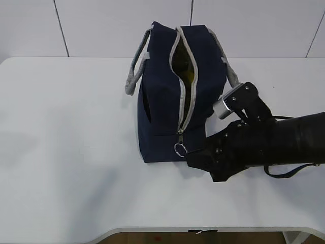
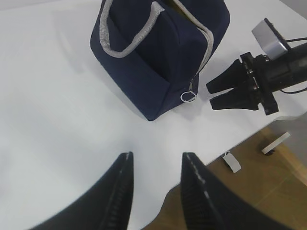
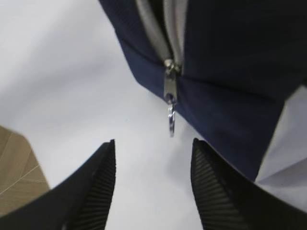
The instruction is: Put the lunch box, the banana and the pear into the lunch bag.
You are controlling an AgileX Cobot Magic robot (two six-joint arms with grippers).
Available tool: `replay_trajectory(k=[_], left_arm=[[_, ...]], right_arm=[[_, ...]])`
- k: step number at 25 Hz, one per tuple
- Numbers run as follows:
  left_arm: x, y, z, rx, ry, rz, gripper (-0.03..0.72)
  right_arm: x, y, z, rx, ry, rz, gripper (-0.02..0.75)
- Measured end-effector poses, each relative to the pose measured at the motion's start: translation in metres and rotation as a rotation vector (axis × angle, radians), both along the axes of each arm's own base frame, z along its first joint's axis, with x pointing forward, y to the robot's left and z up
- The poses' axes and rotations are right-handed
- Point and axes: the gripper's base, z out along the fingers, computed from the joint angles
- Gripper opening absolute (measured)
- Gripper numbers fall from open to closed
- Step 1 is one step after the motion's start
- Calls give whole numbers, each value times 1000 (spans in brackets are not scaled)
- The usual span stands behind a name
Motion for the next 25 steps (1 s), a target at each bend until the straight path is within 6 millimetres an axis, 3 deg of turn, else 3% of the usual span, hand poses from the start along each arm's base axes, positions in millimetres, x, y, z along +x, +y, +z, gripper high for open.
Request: replay_trajectory(k=[12, 22, 25], left_arm=[[0, 0, 1, -4, -5, 1, 258], [0, 0, 1, -5, -7, 1, 258], [0, 0, 1, -5, -7, 1, 258]], right_arm=[[16, 7, -19, -13, 16, 41, 407], [33, 13, -25, -3, 14, 52, 372], [33, 13, -29, -4, 25, 53, 322]])
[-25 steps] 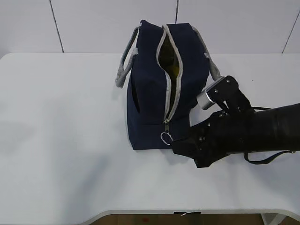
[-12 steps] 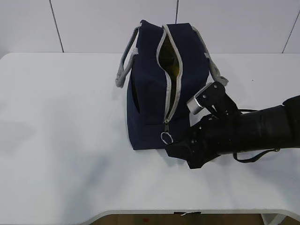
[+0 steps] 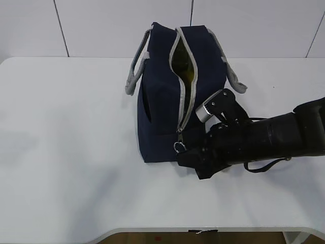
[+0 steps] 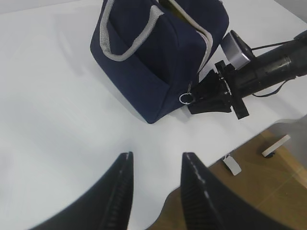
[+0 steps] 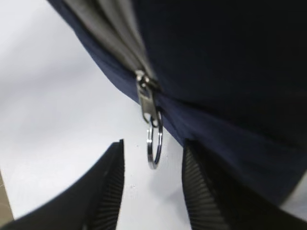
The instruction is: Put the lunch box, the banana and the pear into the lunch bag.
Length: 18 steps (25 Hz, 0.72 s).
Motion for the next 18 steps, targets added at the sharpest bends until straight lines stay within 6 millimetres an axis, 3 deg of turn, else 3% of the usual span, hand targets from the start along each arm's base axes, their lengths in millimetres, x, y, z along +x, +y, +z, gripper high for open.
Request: replay_trajectory(k=[6, 18], left_arm=[[0, 0, 0, 0, 0, 0, 257], [0, 0, 0, -1, -1, 0, 257]], right_arm=[[0, 0, 0, -6, -10, 10, 118], [6, 4, 8, 20, -46, 29, 94]])
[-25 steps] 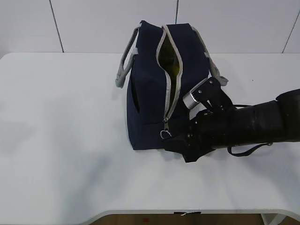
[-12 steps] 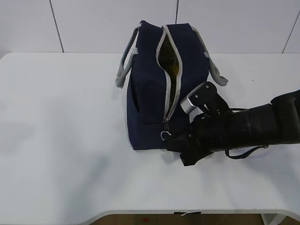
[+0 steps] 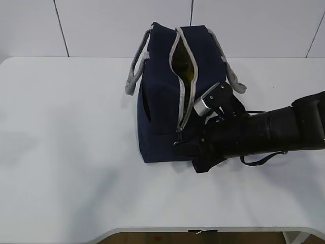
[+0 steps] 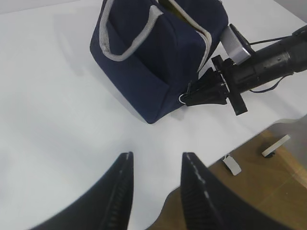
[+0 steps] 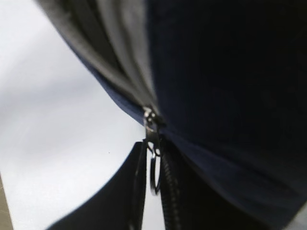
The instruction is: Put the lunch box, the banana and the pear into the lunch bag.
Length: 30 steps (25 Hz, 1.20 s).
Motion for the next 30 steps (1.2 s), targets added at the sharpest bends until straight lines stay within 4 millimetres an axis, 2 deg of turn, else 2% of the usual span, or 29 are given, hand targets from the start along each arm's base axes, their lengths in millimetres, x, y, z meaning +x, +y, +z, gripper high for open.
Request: replay_trajectory(k=[9, 28, 30], left_arm=[[0, 0, 0, 0, 0, 0, 256], [0, 0, 0, 0, 0, 0, 255], [0, 0, 0, 0, 0, 0, 255]], right_arm=[[1, 0, -9, -8, 26, 0, 95], [1, 0, -12, -11, 35, 2, 95], [1, 0, -12, -11, 35, 2, 71]])
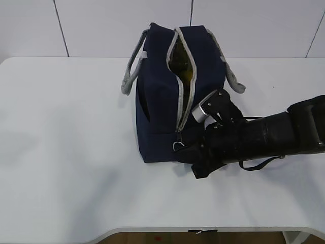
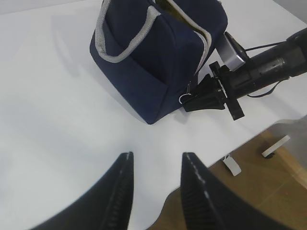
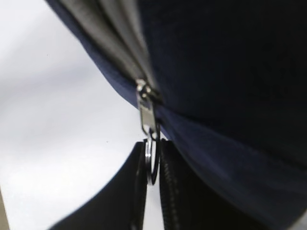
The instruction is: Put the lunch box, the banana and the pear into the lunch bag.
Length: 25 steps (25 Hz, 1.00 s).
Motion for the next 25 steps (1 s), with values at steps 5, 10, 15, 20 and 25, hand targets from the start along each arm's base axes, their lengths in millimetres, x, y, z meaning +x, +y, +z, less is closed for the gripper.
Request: replay_trajectory(k=[5, 10, 15, 20, 25], left_arm=[[0, 0, 0, 0, 0, 0, 255], [0, 0, 0, -1, -1, 0, 255], [0, 0, 0, -1, -1, 0, 255], [0, 0, 0, -1, -1, 0, 255], [0, 0, 0, -1, -1, 0, 255]], right_arm=[[0, 0, 0, -2, -1, 3, 6], [-2, 0, -1, -1, 29, 1, 6], [-6, -5, 8, -73, 25, 11, 6], [-9, -7, 29, -71, -24, 3, 6], [-13, -8, 45, -71, -67, 14, 6]])
